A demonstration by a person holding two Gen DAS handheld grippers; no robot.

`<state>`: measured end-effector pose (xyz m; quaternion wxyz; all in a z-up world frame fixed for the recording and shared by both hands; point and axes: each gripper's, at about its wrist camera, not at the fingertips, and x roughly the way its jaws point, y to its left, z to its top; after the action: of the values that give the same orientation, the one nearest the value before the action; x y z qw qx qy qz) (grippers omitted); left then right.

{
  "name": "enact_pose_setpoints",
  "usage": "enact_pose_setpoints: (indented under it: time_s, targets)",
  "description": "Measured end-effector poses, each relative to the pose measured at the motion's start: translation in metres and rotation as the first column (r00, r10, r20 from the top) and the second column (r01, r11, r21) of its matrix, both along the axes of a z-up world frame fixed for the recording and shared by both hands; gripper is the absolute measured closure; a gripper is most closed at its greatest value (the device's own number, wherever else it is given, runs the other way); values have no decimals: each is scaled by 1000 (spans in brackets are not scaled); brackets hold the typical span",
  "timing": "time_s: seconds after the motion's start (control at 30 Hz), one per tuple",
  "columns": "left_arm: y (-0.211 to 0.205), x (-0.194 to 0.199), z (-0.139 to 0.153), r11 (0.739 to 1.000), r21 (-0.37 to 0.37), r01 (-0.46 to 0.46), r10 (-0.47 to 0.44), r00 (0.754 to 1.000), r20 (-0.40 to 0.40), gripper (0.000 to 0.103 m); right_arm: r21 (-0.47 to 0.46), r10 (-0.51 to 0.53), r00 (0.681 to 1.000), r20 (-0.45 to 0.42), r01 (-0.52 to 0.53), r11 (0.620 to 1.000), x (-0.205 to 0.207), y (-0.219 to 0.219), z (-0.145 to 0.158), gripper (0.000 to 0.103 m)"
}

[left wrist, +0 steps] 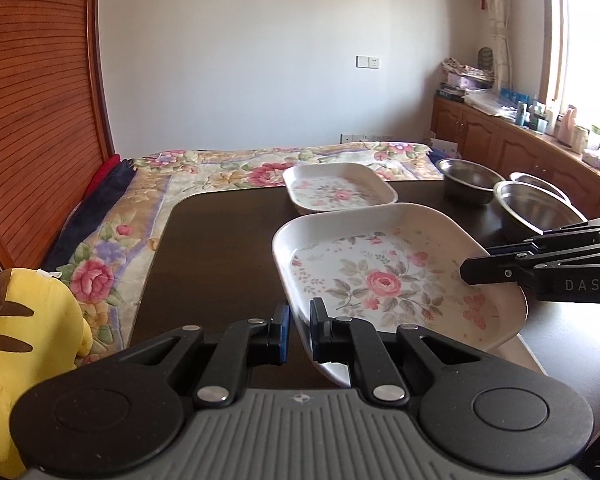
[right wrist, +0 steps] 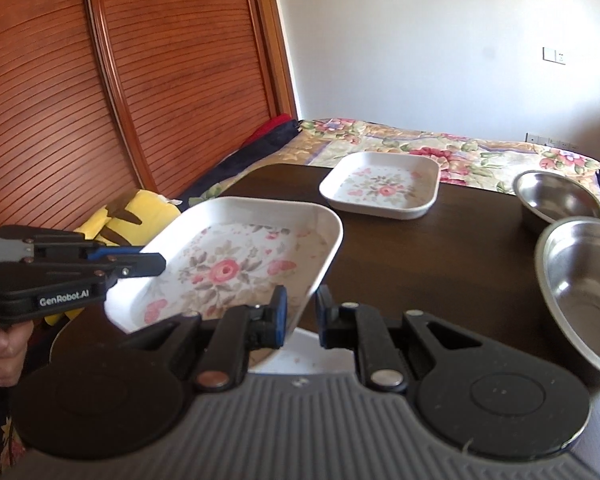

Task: Organize plates and bowls

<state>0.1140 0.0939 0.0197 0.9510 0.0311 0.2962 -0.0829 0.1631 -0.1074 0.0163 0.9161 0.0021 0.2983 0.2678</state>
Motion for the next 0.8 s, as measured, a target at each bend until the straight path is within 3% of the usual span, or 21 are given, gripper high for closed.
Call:
enact_pose_setpoints:
  time_s: [0.8]
  targets:
    - [-28, -65, 8, 998, -26, 61, -60, 997, 41, 91, 15, -55, 998, 21, 55, 998, -63, -32, -11, 86]
